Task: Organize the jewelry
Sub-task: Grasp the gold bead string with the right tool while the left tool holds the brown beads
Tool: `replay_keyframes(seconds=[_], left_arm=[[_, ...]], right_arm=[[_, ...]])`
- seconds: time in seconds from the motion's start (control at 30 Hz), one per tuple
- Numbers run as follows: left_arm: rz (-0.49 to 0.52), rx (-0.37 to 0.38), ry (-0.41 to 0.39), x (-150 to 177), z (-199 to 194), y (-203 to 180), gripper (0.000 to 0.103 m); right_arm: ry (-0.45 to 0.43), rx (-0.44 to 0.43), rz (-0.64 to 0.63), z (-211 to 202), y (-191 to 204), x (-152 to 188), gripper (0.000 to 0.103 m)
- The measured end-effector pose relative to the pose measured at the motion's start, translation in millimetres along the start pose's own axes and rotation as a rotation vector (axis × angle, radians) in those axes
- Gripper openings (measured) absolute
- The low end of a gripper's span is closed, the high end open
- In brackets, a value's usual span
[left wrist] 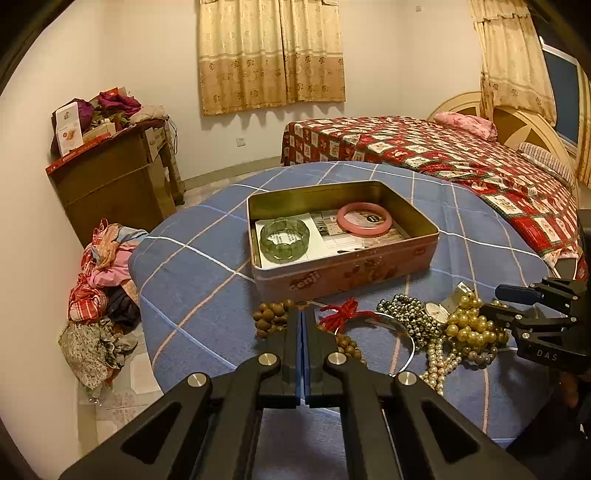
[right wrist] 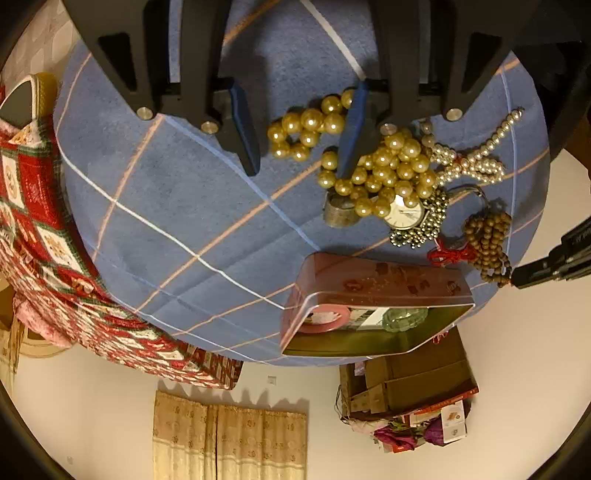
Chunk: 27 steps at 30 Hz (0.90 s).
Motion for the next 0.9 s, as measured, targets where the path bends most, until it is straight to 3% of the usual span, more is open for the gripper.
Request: replay_keyframes(seconds=[0.07, 0.27, 0.5, 0.73, 0.8, 0.83, 0.9], left_arm=[[-0.005, -0.002, 0.0, -0.5, 0.1, 1.7, 0.0], [-0.006, 0.001, 0.008, 1.1, 3.4, 0.5, 0.0], [-0.007, 0.004, 0.007, 1.3, 2.4, 0.7, 0.0], [-0.007, 0.001, 0.013, 2.2, 3.7, 0.7, 0.0], [-0.008, 0.001, 0.013, 2.4, 4.0, 0.9, 0.0], [-0.007, 0.002, 0.013, 2.3, 4.0, 1.0, 0.0], [-0.006, 0.002, 0.013, 2.4, 4.0, 0.9, 0.0]], right_arm=[[0.013, -0.016, -0.004, -1.2, 3.6, 1.1, 0.038], [0.034, -0.011, -0.05, -0.7, 10.6, 2.9, 0.037], [-0.011, -0.028, -0.038, -1.9, 17.1, -7.1, 0.037], [0.02, -0.071, -0.085, 13.2, 32.4, -9.5, 0.035], [0.028, -0.088, -0.089, 13.7, 35.4, -9.3, 0.022], [0.03, -0.113, -0.1, 14.1, 40.8, -8.3, 0.01], [0.028, -0.098, -0.138, 13.6, 47.4, -6.5, 0.01]])
Point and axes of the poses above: each gripper's, at about its wrist camera, not at the fingertips, and z roughly the way its jaws point, y to its left, x to its underside, the point moved 10 cm from there along z, roughly the way its jaws point, and after that the axes turned 12 degrees about -x, right-handed, at the moved point
